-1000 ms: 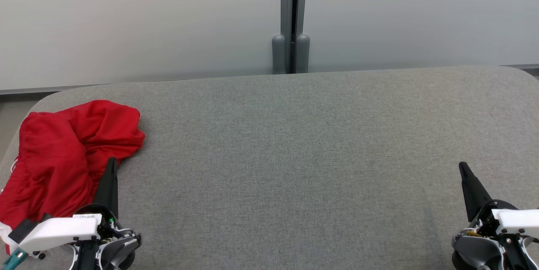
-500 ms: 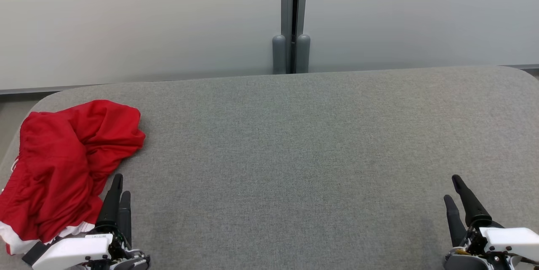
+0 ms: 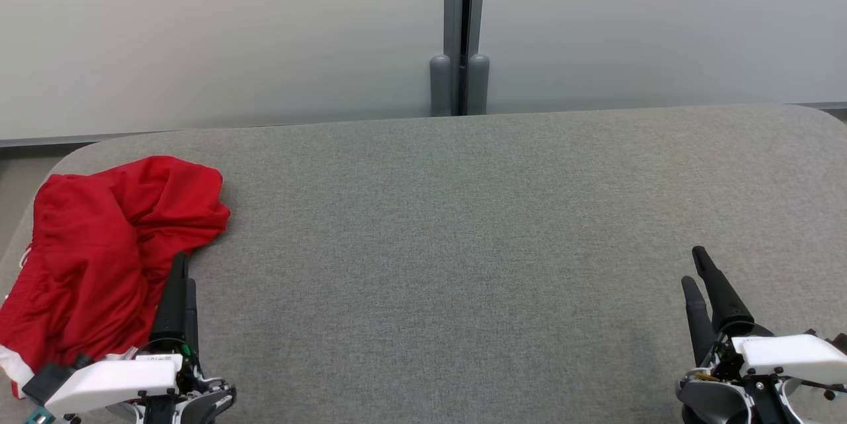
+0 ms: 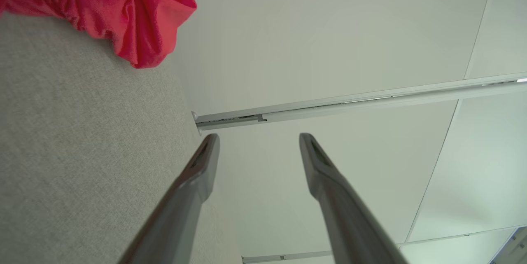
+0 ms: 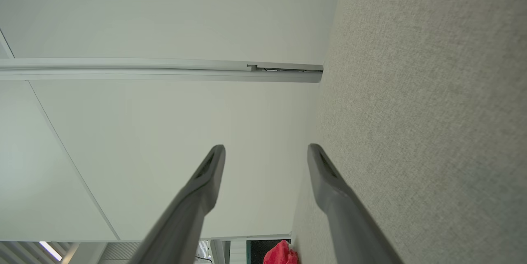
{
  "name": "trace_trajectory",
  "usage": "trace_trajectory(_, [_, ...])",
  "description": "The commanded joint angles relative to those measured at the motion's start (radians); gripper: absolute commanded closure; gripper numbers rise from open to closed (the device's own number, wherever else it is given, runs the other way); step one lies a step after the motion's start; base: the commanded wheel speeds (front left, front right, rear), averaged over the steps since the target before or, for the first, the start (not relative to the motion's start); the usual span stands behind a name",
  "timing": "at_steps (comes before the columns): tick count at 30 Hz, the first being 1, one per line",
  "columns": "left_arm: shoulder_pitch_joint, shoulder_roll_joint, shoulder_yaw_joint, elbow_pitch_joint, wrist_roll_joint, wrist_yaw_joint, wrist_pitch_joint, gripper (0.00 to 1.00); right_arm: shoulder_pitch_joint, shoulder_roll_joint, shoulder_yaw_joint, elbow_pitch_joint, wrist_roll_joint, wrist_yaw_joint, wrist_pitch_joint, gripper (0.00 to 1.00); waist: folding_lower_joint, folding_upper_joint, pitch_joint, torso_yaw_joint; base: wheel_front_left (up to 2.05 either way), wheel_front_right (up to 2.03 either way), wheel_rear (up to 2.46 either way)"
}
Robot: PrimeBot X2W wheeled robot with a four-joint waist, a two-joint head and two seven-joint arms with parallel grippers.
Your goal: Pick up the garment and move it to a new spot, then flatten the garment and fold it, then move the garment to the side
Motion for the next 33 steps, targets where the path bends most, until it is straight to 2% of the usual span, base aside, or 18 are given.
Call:
trace_trajectory(1, [-0.033, 0.010, -0.003, -0.026, 0.025, -0.002, -0.008, 0.00, -0.030, -0.012, 0.009, -0.027, -0.017, 0.001, -0.011, 0.00, 0.0000, 0.0000, 0.000, 0.000, 0.00, 0.00, 0.00])
trace_trajectory(9, [-0.031, 0.012, -0.018, -0.050, 0.200, 0.002, -0.041, 0.00, -0.039, -0.017, 0.032, -0.053, -0.132, 0.001, -0.048, 0.00, 0.0000, 0.0000, -0.001, 0.003, 0.00, 0.00, 0.00])
trace_trajectory(18, [-0.032, 0.013, -0.047, -0.080, 0.477, 0.041, -0.075, 0.00, -0.046, -0.016, 0.066, -0.054, -0.332, 0.001, -0.082, 0.00, 0.0000, 0.0000, -0.001, 0.006, 0.00, 0.00, 0.00])
trace_trajectory(33, [-0.025, 0.016, -0.092, -0.081, 0.803, 0.104, -0.126, 0.00, -0.064, -0.030, 0.123, -0.036, -0.688, 0.002, -0.133, 0.00, 0.0000, 0.0000, -0.005, 0.012, 0.00, 0.00, 0.00])
